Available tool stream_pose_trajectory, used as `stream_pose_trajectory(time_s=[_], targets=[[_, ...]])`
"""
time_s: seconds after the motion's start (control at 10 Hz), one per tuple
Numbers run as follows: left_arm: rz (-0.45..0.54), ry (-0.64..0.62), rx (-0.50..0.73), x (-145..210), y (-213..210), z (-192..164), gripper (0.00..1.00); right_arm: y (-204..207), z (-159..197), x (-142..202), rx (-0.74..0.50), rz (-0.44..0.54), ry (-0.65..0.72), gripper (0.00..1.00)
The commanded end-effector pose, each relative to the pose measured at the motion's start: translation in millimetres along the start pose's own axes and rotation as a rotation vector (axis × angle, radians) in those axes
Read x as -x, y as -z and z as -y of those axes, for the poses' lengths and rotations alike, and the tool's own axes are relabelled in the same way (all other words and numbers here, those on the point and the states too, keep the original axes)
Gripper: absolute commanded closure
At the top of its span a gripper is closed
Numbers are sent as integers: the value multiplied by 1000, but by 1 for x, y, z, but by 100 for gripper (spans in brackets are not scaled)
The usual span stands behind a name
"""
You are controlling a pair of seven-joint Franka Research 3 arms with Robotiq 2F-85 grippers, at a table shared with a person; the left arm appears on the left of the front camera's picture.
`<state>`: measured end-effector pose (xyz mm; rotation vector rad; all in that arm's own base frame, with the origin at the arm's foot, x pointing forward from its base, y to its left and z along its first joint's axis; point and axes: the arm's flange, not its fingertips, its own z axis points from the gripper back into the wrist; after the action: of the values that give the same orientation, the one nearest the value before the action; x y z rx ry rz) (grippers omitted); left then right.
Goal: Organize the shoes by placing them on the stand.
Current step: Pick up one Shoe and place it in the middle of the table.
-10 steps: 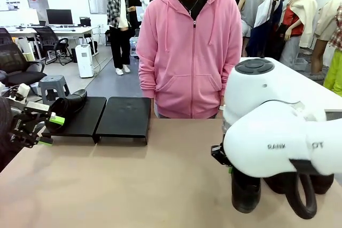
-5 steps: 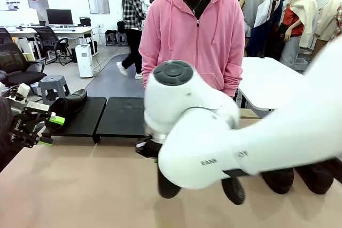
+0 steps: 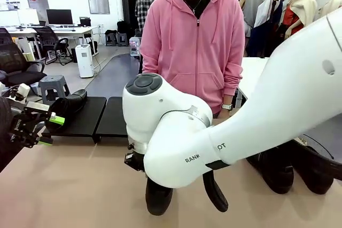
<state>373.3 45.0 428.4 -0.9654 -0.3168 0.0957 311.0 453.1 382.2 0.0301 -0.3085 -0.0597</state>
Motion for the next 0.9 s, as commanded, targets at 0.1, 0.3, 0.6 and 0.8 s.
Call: stream_pose_trajectory(time_s=[0.1, 0.3, 0.6, 0.8], targets=[[13, 16, 28, 6, 2, -3, 0, 33, -33, -19, 14, -11, 8, 100], [13, 16, 28, 6, 2, -3, 0, 42, -31, -23, 14, -30, 22, 100], [13, 16, 28, 6, 2, -3, 0, 36, -29, -19, -7, -11, -8, 25], [13, 16, 28, 6, 2, -3, 0, 13, -11, -20, 6, 22, -34, 0]])
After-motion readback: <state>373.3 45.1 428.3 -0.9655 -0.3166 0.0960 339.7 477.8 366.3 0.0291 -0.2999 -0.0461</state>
